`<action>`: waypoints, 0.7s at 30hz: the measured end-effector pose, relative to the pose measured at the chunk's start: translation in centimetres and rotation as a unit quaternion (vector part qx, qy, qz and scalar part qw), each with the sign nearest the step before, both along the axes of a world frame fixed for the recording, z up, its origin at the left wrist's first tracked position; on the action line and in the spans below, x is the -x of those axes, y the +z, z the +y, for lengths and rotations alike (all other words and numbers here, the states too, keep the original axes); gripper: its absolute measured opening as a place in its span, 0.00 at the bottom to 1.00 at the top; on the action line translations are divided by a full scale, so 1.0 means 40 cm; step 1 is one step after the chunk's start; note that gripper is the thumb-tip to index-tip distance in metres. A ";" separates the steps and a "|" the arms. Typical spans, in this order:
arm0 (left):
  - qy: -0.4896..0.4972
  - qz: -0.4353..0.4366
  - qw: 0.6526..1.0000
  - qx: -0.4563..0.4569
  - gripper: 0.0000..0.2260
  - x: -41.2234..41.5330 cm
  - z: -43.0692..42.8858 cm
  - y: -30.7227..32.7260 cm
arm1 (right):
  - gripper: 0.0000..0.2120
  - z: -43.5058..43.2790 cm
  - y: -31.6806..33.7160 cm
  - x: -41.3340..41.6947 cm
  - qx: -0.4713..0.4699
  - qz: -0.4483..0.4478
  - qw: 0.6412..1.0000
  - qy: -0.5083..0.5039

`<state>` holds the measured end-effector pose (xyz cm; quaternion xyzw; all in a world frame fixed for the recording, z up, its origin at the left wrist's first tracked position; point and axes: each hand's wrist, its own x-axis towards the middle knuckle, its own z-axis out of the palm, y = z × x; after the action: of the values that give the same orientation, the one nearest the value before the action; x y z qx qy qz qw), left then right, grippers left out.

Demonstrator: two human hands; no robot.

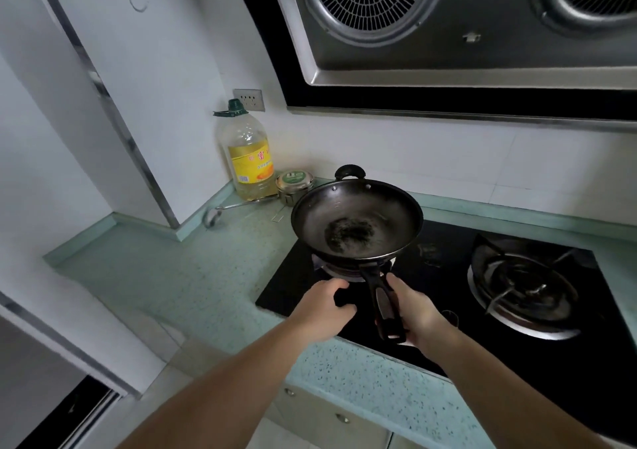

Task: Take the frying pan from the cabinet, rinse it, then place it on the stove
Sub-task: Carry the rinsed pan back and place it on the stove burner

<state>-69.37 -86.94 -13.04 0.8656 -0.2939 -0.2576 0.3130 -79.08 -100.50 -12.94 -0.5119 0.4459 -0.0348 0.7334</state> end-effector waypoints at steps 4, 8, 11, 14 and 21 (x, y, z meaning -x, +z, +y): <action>0.038 0.185 0.978 0.088 0.16 0.053 -0.018 0.043 | 0.14 0.018 0.002 0.044 0.072 0.009 0.997 -0.022; 0.043 0.314 0.939 0.133 0.22 0.104 0.006 0.040 | 0.08 0.074 -0.009 0.088 0.115 0.015 0.992 -0.051; 0.037 0.341 0.928 0.147 0.25 0.124 0.025 0.028 | 0.09 0.127 -0.012 0.100 0.088 0.009 0.990 -0.106; 0.044 0.371 0.915 0.154 0.20 0.140 0.038 0.032 | 0.06 0.151 0.004 0.102 0.076 0.014 0.985 -0.157; 0.046 0.343 0.928 0.141 0.18 0.130 0.050 0.033 | 0.06 0.143 0.022 0.098 0.108 0.034 0.983 -0.145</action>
<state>-74.57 -84.93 -11.72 0.6840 -0.1612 -0.4803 0.5248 -83.00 -94.77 -12.06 -0.5187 0.5341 -0.1713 0.6453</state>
